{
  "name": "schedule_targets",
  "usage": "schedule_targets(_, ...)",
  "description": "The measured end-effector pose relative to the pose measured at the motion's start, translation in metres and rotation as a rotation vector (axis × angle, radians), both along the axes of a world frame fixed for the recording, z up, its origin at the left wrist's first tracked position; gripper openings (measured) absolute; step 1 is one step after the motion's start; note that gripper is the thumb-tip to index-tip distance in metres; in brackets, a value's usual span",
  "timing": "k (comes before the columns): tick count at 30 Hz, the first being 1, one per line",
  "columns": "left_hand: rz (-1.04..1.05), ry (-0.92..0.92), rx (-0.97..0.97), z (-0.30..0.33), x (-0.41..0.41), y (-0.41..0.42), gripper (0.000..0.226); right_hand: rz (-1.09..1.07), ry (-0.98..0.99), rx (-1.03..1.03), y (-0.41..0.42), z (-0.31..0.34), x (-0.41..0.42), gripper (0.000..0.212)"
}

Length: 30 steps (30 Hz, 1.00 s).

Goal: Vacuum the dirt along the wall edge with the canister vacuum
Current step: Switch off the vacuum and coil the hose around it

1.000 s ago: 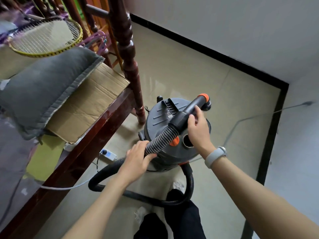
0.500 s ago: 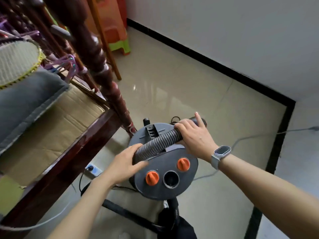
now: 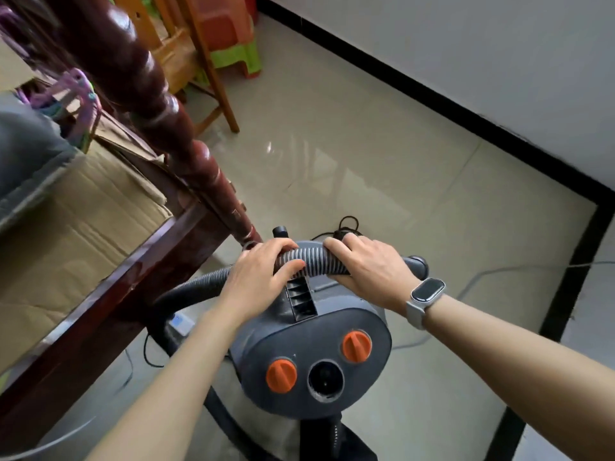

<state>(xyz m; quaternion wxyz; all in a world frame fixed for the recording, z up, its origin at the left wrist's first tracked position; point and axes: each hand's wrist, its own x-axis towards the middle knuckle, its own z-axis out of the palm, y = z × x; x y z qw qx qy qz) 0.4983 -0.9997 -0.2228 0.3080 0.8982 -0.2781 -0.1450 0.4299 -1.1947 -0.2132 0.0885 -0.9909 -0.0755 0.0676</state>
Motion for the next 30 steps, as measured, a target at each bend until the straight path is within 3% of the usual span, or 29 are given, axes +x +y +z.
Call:
schedule_targets(4,-0.091,0.155,0.157,-0.036,0.017,0.033,0.052,-0.092,-0.015,-0.040,-0.031,-0.006,0.001,0.047)
schedule_targets(8,0.104,0.361,0.267,-0.072,0.014,0.074,0.051,-0.188,0.024,-0.023,-0.045,-0.022,-0.001,0.051)
schedule_targets(12,0.209,0.177,0.205,-0.077,0.016,0.065,0.046,-0.251,0.040,0.055,-0.038,-0.033,0.003,0.046)
schedule_targets(15,0.096,-0.013,0.143,-0.060,0.022,0.034,0.049,-0.152,0.108,0.031,-0.022,-0.033,0.018,0.048)
schedule_targets(19,-0.060,-0.184,0.071,-0.039,0.026,-0.005,0.051,-0.003,0.041,-0.011,-0.005,-0.027,0.036,0.056)
schedule_targets(27,0.068,0.237,0.227,-0.073,0.045,0.055,0.049,-0.085,0.027,-0.010,-0.031,-0.041,0.023,0.057)
schedule_targets(30,0.187,0.184,0.135,-0.084,0.051,0.046,0.045,-0.150,-0.008,0.038,-0.038,-0.051,0.036,0.055)
